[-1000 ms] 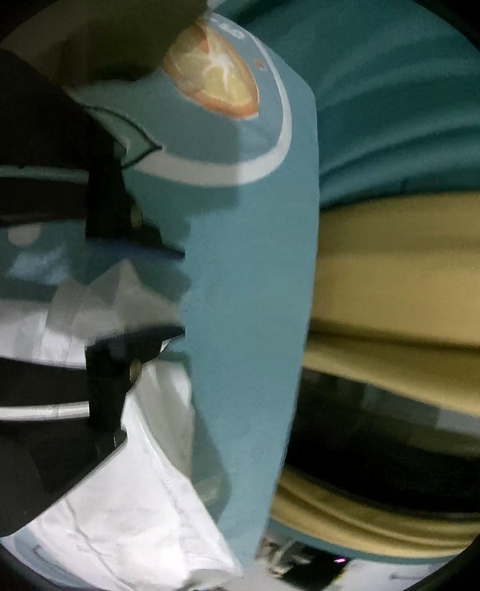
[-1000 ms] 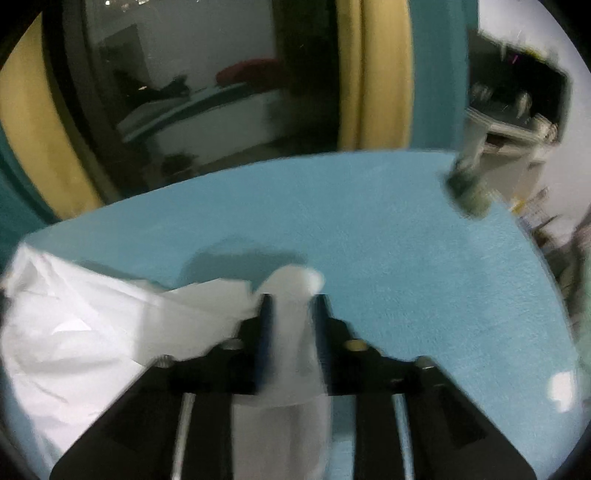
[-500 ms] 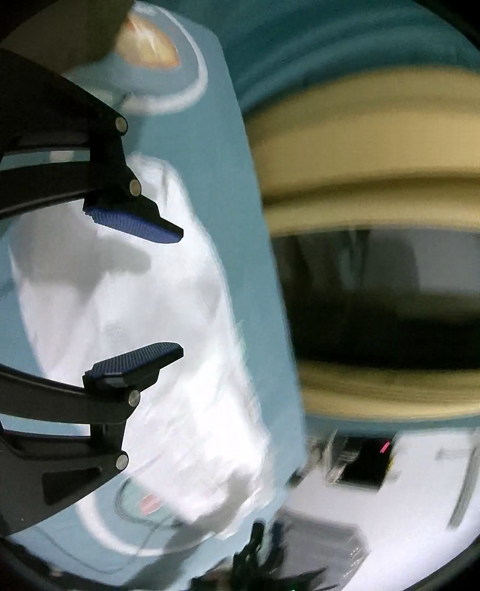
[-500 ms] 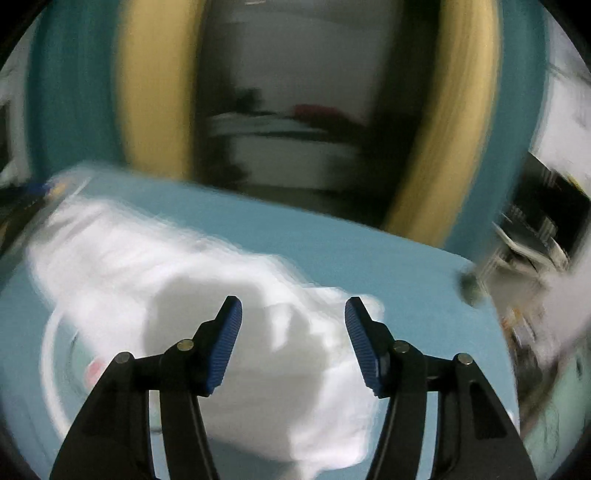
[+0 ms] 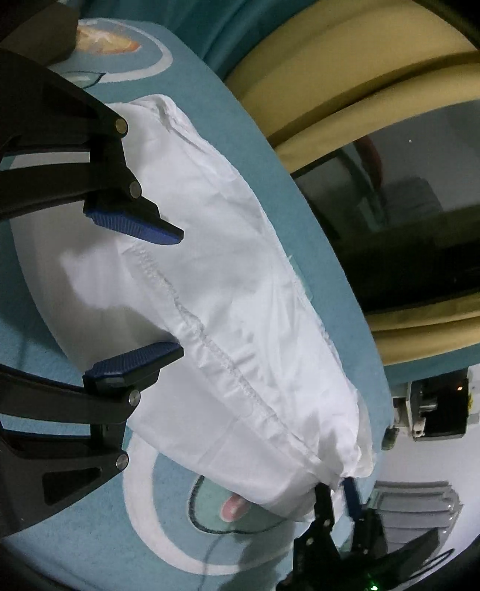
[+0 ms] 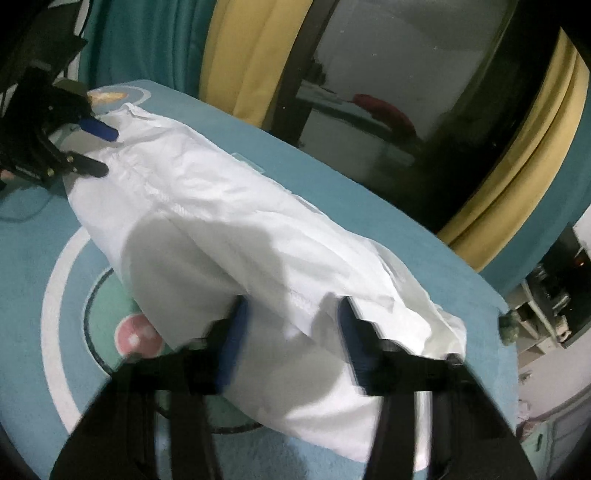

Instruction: Fold large clothes

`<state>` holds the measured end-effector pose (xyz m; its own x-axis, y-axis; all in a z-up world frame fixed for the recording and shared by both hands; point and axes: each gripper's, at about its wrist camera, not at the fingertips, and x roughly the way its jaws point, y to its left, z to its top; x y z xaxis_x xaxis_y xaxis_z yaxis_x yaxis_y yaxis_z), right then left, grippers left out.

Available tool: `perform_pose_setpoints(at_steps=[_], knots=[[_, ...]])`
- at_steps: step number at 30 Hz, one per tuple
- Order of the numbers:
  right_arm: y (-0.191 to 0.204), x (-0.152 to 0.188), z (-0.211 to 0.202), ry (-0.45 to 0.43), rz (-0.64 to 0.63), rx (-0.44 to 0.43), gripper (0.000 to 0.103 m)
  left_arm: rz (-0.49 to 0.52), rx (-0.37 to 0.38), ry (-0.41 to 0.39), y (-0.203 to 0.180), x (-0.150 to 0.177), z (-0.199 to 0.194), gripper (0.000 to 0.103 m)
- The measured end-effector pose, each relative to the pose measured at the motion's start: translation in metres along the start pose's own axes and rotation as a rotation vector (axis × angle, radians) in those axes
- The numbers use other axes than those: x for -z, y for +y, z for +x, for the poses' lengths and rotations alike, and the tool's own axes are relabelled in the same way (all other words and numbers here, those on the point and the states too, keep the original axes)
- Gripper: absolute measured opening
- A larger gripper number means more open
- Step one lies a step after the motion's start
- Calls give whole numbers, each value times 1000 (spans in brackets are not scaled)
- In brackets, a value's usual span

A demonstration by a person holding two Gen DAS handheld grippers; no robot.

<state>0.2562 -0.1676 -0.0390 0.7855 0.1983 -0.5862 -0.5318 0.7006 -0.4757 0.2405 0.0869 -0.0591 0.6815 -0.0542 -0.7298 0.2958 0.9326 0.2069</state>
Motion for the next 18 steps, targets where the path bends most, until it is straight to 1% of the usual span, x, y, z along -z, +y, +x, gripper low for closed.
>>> perform_pose_setpoints(at_steps=[1,2,3,5,9,12,14,18], knots=[[-1,-2,1,-3,7,-5,13,-19,26,-3,3,-2,-2,21],[-2,-3,0,-12,16,-13,5,-30,35,-5,5,-4,-3,5],[-5,-5,-1,-23,31,-24,2,-28,24,-10,5,-7,-4,5],[-12,-8,-3,-39,51,-34,0,-5,8,-17,0,-11,-4,4],[-28,-18,-3,-76,98,-23,0,-4,-2,-49,0,-23,-14,4],[-40,-29,-3,-110,124,-20,0,-25,4,-72,9,-34,-16,4],[-46,-38,1,-127,137,-26,0,-21,-18,-73,15,-41,-10,4],[-60,-60,17,-138,143,-27,0,-42,-27,-67,32,-59,9,3]])
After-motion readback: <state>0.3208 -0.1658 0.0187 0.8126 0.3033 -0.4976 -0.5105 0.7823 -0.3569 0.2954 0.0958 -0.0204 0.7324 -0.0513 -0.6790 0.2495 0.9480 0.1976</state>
